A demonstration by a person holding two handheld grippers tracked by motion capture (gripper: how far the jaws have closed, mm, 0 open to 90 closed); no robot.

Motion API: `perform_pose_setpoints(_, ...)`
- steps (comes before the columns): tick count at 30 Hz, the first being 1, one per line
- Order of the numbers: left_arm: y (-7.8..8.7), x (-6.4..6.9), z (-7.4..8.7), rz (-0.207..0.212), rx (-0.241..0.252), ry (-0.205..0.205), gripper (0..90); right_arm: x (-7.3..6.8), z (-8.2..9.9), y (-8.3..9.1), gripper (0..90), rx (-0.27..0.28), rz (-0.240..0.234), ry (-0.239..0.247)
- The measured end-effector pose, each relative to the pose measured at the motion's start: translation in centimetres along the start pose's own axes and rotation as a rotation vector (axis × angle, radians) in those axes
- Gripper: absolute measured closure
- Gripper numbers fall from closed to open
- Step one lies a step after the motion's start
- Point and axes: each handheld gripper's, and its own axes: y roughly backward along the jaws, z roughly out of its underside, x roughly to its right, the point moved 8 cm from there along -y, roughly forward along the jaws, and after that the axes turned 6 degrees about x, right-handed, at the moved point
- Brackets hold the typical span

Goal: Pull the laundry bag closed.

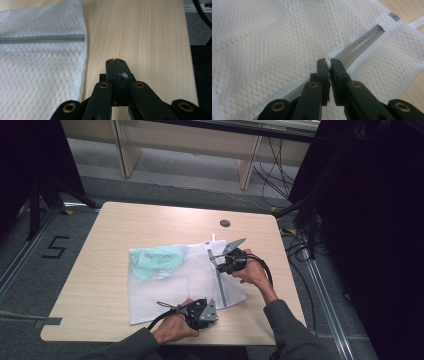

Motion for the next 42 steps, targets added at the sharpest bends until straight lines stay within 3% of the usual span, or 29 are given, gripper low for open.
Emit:
perform_pose_setpoints(1,0.1,-0.2,0.1,-0.005,0.002,0.01,89.7,0.1,0.1,0.0,86.9,-0.007,0.006,0.011)
perform_pose_setpoints(2,0.2,-0.4,0.2,-0.008,0.005,0.024,89.7,-0.4,0.2,0.1,86.9,-0.019,-0.012,-0.016)
perform_pose_setpoints(3,0.2,-0.5,0.0,-0.024,0.037,0.063,89.7,-0.4,0.2,0.0,86.9,-0.011,-0.016,0.008)
perform_pose_setpoints(4,0.3,-0.8,-0.2,-0.042,0.054,0.075,89.4,-0.5,0.2,0.0,86.9,-0.019,-0.021,0.01)
perform_pose_setpoints(8,0.5,-1.5,-0.4,-0.081,0.064,0.085,81.0,-0.7,0.0,-0.1,86.9,-0.017,-0.027,0.025)
perform_pose_setpoints(14,-0.1,-1.5,-0.2,-0.081,0.04,0.094,69.5,-1.2,-0.1,0.1,86.9,-0.025,-0.046,0.006)
perform_pose_setpoints(16,-0.2,-1.5,-0.1,-0.083,0.037,0.113,65.0,-1.3,-0.1,0.3,86.9,-0.031,-0.05,0.002)
perform_pose_setpoints(20,-0.3,-1.7,0.0,-0.08,0.026,0.133,59.5,-1.6,-0.8,0.7,86.9,0.009,-0.072,-0.008)
perform_pose_setpoints(24,-0.6,-1.7,-0.2,-0.08,0.021,0.139,59.9,-1.8,-1.2,0.7,86.9,0.021,-0.076,0.005)
perform_pose_setpoints(29,-1.0,-1.7,-0.4,-0.067,0.029,0.182,62.6,-2.3,-1.4,0.7,86.9,0.014,-0.086,-0.005)
perform_pose_setpoints(30,-0.9,-1.7,-0.4,-0.049,0.017,0.171,65.7,-2.4,-1.5,0.7,86.9,0.018,-0.086,-0.007)
perform_pose_setpoints(31,-1.0,-1.7,-0.5,-0.052,0.032,0.189,69.1,-2.4,-1.5,0.8,86.9,0.02,-0.087,-0.002)
perform_pose_setpoints(32,-0.9,-1.7,-0.3,-0.024,0.002,0.172,72.9,-2.6,-1.6,0.8,86.9,0.019,-0.091,-0.019)
perform_pose_setpoints(33,-0.9,-1.7,-0.3,-0.02,0.002,0.181,76.4,-2.5,-1.7,0.8,86.9,0.027,-0.087,0.005)
perform_pose_setpoints(37,-0.9,-2.1,-0.3,-0.019,0.001,0.174,85.5,-2.7,-2.0,1.0,86.9,0.034,-0.094,-0.001)
perform_pose_setpoints(42,-1.0,-2.1,-0.2,-0.006,0.028,0.198,88.2,-2.5,-2.0,0.7,86.9,0.034,-0.089,0.012)
